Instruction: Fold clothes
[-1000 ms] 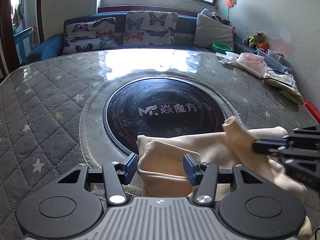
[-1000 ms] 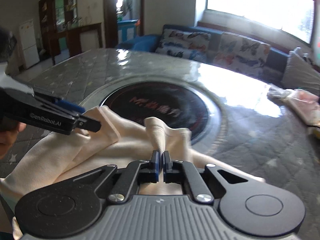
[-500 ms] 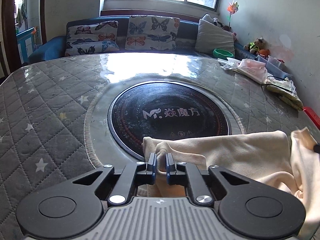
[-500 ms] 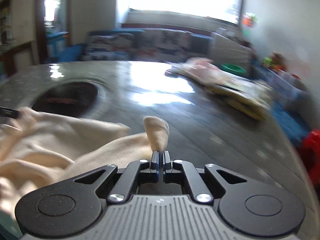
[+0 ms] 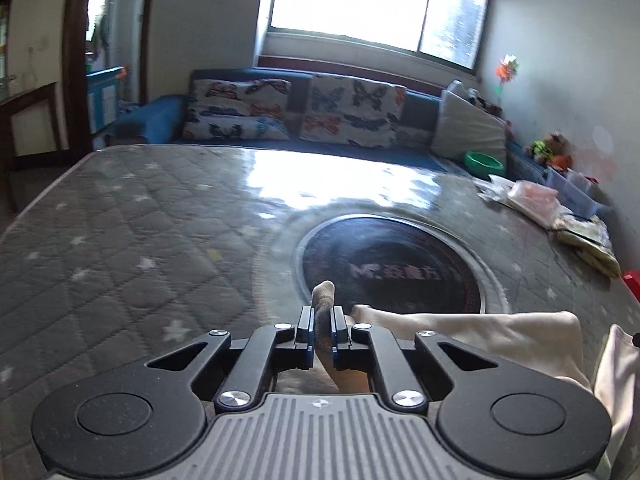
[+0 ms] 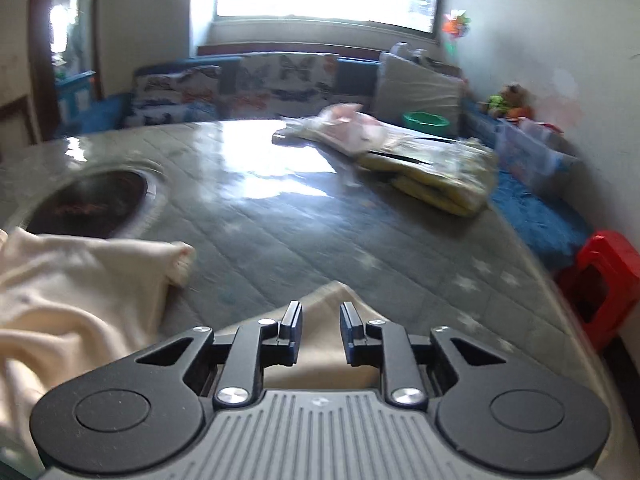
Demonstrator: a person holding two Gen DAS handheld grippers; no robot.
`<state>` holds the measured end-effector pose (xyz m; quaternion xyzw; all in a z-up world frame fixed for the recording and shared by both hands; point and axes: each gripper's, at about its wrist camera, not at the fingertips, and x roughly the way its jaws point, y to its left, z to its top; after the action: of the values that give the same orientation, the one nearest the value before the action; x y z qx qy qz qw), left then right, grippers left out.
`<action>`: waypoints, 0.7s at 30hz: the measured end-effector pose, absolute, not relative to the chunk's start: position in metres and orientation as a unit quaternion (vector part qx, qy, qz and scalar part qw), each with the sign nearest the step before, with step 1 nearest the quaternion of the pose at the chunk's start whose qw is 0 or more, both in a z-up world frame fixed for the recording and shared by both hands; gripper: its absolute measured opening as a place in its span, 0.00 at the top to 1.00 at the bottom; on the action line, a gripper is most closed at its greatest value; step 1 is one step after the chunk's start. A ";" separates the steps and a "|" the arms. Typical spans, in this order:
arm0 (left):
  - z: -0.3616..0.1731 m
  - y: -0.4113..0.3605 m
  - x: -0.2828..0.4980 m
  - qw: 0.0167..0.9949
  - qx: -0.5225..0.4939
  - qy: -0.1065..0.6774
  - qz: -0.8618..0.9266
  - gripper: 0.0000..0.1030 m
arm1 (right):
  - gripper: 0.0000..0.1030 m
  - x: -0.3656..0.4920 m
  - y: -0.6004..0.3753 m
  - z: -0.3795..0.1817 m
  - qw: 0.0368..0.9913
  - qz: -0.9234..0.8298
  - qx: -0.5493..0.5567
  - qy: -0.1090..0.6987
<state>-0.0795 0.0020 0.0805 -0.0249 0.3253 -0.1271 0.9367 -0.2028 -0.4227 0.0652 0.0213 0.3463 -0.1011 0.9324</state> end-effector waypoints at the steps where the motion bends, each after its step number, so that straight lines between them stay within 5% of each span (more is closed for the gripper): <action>1: 0.081 0.011 -0.082 0.939 -0.027 0.324 -0.112 0.92 | 0.80 -0.198 -0.419 0.066 0.934 -0.086 0.030 0.347; 15: 0.072 0.052 -0.073 0.934 -0.008 0.355 -0.025 0.84 | 0.67 -0.136 -0.387 0.063 0.928 0.032 0.074 0.364; 17: 0.075 0.034 -0.067 0.935 -0.003 0.350 -0.063 0.69 | 0.65 -0.127 -0.384 0.061 0.926 0.040 0.073 0.368; 21: 0.069 -0.003 -0.045 0.927 0.002 0.355 -0.121 0.58 | 0.62 -0.108 -0.380 0.054 0.921 0.051 0.075 0.379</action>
<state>-0.0447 -0.0028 0.0693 0.0018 0.3546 -0.1213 0.9271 -0.1084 -0.3804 0.0540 0.0753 0.3788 0.0510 0.9210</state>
